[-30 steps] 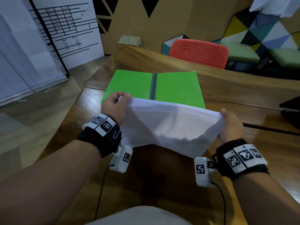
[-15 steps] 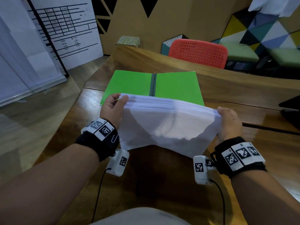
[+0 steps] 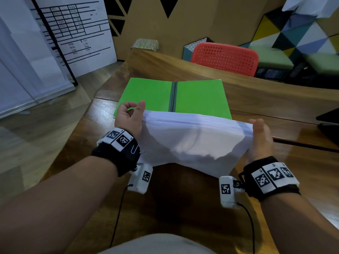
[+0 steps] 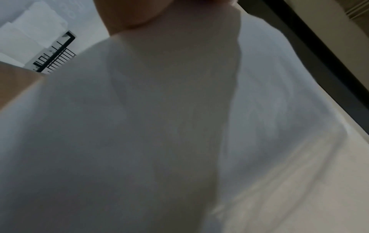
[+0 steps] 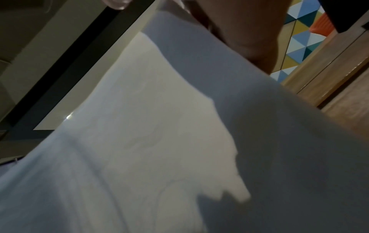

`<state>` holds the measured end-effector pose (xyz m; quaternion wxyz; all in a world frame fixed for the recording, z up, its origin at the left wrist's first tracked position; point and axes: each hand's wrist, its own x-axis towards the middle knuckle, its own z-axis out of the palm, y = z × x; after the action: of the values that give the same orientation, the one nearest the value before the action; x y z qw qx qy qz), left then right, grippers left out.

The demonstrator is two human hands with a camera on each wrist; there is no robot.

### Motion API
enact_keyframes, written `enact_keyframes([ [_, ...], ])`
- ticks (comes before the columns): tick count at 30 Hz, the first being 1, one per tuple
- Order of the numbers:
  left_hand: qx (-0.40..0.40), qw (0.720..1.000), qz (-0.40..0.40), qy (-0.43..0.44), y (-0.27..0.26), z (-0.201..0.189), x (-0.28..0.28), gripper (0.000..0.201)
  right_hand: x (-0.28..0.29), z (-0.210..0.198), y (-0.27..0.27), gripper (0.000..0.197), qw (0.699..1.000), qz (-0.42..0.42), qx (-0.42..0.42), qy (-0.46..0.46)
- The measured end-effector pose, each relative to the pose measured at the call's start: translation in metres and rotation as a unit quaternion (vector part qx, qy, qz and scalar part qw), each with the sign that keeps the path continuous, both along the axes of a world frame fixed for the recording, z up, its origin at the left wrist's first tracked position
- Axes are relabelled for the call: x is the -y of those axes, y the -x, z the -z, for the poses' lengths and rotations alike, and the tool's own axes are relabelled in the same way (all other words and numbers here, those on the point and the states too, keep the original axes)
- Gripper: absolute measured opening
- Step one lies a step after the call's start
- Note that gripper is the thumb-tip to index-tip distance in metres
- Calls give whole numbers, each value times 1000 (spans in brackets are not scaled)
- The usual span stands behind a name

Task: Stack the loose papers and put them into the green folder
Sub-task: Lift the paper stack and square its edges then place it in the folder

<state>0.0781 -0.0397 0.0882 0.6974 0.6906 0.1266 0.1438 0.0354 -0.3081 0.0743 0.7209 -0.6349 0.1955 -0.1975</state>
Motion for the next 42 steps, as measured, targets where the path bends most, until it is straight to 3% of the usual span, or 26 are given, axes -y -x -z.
enact_keyframes([
  [3, 33, 999, 33, -28, 4, 12, -6, 86, 7, 8, 4, 80, 997, -46, 44, -45],
  [5, 14, 997, 75, -25, 7, 22, -8, 92, 9, 9, 8, 90, 994, -94, 48, -42],
  [7, -2, 992, 125, 6, 10, 24, -11, 83, 10, 13, 10, 81, 993, -111, 21, -21],
  [11, -56, 988, 128, -62, 13, 20, -9, 42, 10, 17, 10, 55, 995, -100, -5, 4],
  [14, -75, 992, 95, -46, 13, 18, -9, 24, 7, 16, 10, 85, 996, -92, -1, -10],
  [16, -64, 994, 80, -32, 13, 17, -10, 24, 7, 12, 11, 79, 996, -91, 18, -17],
  [20, -21, 992, 102, -73, 16, 16, -9, 36, 6, 9, 13, 31, 996, -84, 19, 1],
  [26, -15, 992, 120, -46, 15, 14, -8, 37, 3, 6, 11, 12, 998, -46, 15, -33],
  [31, -46, 995, 84, 16, 6, 7, -6, 13, 2, 0, 6, 17, 999, -23, -8, -26],
  [35, -55, 995, 80, 22, 1, 5, -5, 15, 2, -2, 3, 21, 998, -5, -30, -56],
  [37, -62, 995, 75, 34, -2, 4, -4, 3, 4, -1, 0, 25, 997, 13, -49, -55],
  [39, -76, 995, 53, 29, -8, 8, -6, 22, 6, -1, -2, 26, 996, 28, -67, -54],
  [42, -78, 995, 53, 19, -10, 9, -6, 28, 6, -4, -4, 27, 996, 24, -83, -28],
])
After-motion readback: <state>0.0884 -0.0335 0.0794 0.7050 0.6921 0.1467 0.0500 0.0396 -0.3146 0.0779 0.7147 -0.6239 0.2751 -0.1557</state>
